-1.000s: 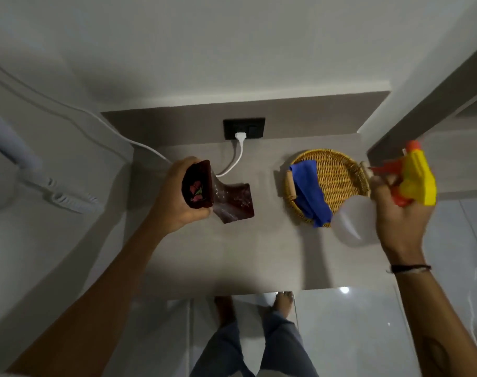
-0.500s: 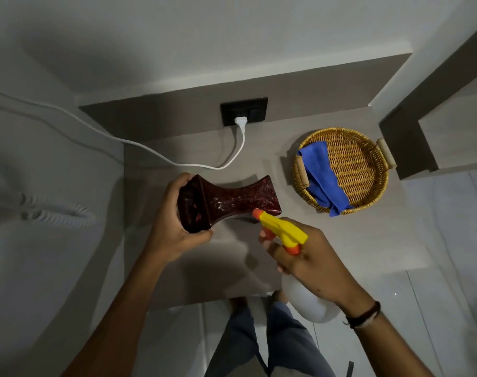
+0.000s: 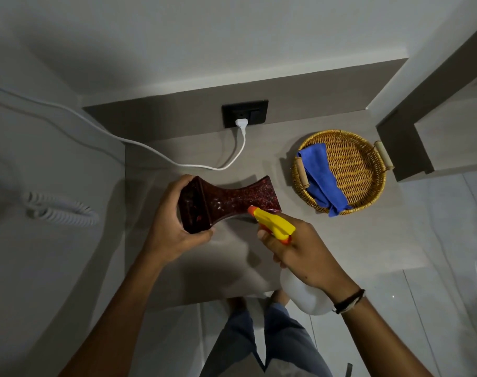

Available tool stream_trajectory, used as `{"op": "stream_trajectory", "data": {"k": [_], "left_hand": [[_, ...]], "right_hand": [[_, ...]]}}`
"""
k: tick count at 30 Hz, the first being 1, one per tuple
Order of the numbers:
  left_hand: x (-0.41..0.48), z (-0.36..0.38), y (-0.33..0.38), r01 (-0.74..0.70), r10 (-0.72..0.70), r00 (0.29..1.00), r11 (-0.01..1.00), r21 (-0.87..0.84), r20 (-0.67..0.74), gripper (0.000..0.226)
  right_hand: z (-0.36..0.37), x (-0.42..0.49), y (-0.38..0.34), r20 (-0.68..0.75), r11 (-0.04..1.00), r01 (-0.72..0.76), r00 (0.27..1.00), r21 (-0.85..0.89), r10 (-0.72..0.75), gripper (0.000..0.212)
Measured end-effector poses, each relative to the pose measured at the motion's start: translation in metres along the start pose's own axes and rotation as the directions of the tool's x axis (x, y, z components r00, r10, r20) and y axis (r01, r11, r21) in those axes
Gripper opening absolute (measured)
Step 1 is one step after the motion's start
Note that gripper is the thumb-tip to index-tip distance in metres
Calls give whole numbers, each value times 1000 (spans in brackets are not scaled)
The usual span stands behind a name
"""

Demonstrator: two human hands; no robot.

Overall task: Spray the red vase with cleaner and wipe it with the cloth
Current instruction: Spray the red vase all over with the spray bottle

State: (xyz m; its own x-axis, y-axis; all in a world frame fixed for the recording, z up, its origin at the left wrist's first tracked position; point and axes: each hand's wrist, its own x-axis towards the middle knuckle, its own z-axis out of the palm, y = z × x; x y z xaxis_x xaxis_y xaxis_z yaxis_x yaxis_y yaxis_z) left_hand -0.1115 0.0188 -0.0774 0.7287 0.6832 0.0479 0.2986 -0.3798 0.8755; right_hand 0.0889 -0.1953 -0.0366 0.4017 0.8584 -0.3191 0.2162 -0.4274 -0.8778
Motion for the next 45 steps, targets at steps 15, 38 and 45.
{"op": "stream_trajectory", "data": {"k": [15,38,45], "left_hand": [[19,0,63,459,-392,880,846,272,-267,62],[5,-17,43,109,-167,976,930,352,138,131],[8,-14,47,6,-53,992,922,388,111,119]], "right_hand": [[-25,-24,5,-138,999,42,990,25,-38,22],[11,23,-12,72,986,151,987,-73,-146,18],[8,27,-12,118,980,150,984,-134,-135,30]]}}
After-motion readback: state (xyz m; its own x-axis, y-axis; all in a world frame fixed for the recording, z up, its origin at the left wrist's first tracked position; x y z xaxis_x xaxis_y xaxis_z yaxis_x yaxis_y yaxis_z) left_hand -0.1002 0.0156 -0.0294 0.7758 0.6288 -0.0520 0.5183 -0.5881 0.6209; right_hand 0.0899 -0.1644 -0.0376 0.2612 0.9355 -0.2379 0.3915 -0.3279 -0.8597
